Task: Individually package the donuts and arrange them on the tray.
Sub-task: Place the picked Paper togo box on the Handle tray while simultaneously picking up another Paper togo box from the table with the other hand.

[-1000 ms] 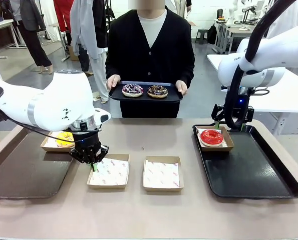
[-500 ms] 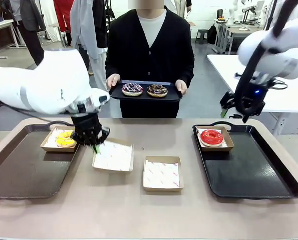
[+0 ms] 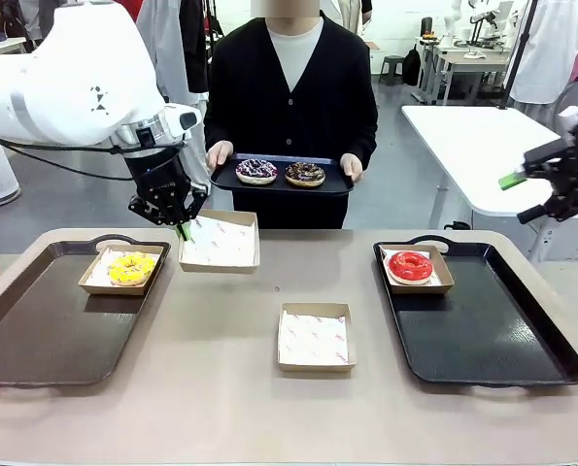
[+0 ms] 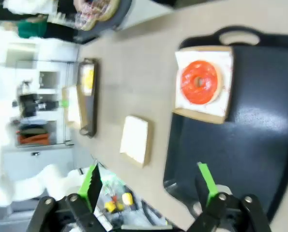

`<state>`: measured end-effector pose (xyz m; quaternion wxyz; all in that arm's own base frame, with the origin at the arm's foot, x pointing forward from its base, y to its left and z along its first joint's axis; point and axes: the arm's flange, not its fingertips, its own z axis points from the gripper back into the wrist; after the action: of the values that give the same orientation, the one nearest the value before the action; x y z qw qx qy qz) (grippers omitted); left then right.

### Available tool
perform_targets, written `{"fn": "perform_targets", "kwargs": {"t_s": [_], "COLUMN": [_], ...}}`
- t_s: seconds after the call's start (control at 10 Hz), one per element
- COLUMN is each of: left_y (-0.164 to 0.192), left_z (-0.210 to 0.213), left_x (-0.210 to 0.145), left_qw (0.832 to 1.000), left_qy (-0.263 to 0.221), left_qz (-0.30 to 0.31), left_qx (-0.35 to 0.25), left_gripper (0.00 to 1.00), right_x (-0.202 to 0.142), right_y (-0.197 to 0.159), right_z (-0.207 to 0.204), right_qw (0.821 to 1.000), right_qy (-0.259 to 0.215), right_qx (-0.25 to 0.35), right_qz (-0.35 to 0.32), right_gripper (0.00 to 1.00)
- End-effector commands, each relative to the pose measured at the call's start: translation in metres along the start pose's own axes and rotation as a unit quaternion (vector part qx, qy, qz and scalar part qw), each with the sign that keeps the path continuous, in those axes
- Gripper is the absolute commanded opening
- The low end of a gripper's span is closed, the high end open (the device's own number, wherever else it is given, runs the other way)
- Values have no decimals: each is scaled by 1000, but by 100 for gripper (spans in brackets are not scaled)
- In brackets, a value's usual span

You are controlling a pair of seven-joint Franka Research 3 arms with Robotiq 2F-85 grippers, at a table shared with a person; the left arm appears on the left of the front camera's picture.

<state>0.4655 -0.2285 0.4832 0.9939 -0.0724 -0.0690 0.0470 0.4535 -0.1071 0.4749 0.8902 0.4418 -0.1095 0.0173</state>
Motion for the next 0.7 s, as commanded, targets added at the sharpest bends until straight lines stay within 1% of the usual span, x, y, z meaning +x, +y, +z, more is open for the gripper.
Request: {"fn": "perform_targets", "kwargs": {"t_s": [0.0, 0.1, 0.2, 0.5, 0.6], "left_y": [-8, -13, -15, -21, -22], "left_z": [1, 1, 4, 8, 4], "left_x": [25, 36, 46, 69, 78], "left_qw": [1000, 999, 999, 999, 999], "left_qy": [11, 20, 24, 21, 22], "left_qz": [24, 24, 26, 26, 25], "left_qx": [9, 7, 13, 25, 25], "left_gripper": [1, 1, 1, 1, 1], "right_x": [-6, -15, -20, -43, -43], "right_y": [-33, -53, -72, -114, -125], "right_z": [10, 21, 25, 30, 32], "right_qw": [997, 994, 990, 982, 980], "right_qy": [7, -3, -2, 6, 4], "right_qx": [73, 109, 139, 179, 184], "right_qz": [-9, -20, -30, -66, -69], "right_gripper": [100, 100, 100, 100, 100]}}
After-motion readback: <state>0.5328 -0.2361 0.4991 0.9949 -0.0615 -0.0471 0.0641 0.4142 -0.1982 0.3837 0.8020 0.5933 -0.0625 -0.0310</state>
